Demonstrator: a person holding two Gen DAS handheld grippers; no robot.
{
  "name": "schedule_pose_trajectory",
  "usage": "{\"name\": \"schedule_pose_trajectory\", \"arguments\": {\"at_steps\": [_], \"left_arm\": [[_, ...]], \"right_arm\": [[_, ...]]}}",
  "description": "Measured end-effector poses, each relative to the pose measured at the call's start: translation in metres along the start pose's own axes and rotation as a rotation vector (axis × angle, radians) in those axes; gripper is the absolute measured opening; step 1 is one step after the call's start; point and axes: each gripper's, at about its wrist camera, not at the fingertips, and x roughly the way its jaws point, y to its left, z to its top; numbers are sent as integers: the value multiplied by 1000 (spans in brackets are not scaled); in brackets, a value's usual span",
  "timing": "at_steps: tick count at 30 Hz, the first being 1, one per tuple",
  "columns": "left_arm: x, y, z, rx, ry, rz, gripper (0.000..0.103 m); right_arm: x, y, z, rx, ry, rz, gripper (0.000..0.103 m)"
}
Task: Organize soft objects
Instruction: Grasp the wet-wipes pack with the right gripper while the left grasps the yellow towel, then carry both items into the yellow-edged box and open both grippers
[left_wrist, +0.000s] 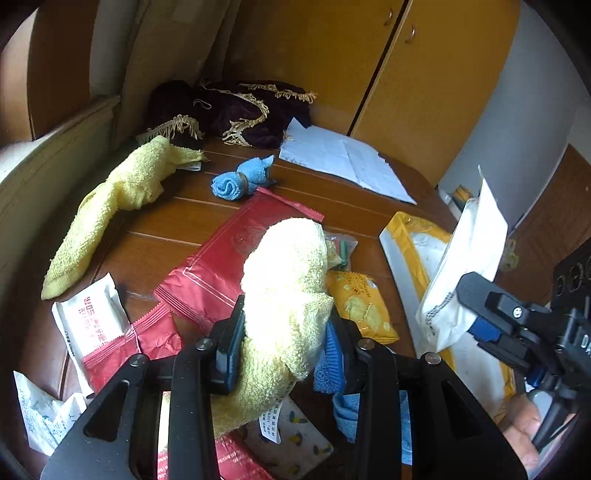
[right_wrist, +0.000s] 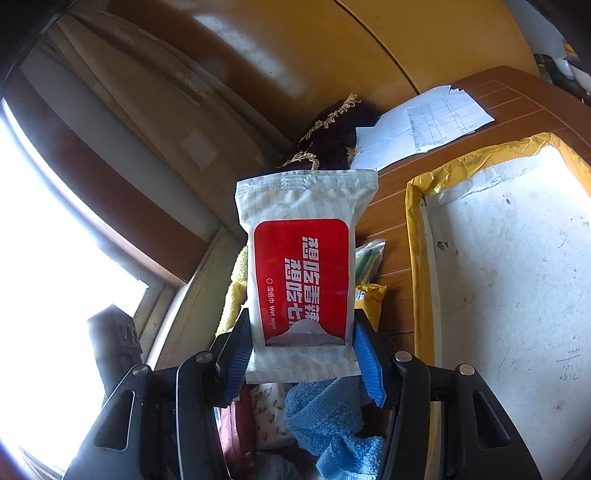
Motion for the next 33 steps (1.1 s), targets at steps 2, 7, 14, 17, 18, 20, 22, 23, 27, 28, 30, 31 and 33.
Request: {"name": "schedule_pose_trajectory", "arguments": {"at_steps": [2, 7, 14, 17, 18, 20, 22, 23, 27, 28, 30, 31, 33], "left_arm": [[-10, 3, 0, -37, -28, -25, 34], [-28, 3, 4, -98, -76, -75, 34], [-46, -32, 10, -77, -89, -172, 34], [-51, -55, 11, -54, -87, -225, 34], [-52, -63, 11, -45, -88, -240, 34], [-52, -79, 11, -24, -88, -264, 34], [-47, -96, 11, -11, -73, -283, 34], [-44, -104, 11, -12, -60, -296, 34], [-23, -136, 17, -35, 6, -348, 34], [-16, -143, 18, -46, 32, -352, 34], [-1, -161, 17, -52, 88, -384, 34], [7, -169, 17, -49, 109, -395, 34], [27, -181, 15, -75, 171, -381, 34]], "right_arm": [[1, -2, -1, 15, 7, 14, 53], [-8, -4, 0, 30, -8, 65, 53], [-43, -5, 11, 3, -70, 75, 53], [-74, -5, 18, -29, -128, 7, 53], [-86, -5, 21, -45, -155, -31, 53], [-105, -5, 25, -79, -196, -123, 53], [-119, -9, 29, -97, -229, -218, 53], [-122, -13, 32, -104, -236, -268, 53], [-112, -39, 46, -69, -188, -403, 53], [-106, -45, 50, -58, -169, -416, 53], [-93, -59, 55, -27, -132, -448, 53], [-86, -66, 56, -15, -105, -468, 53], [-74, -75, 55, 9, -71, -494, 53]]}}
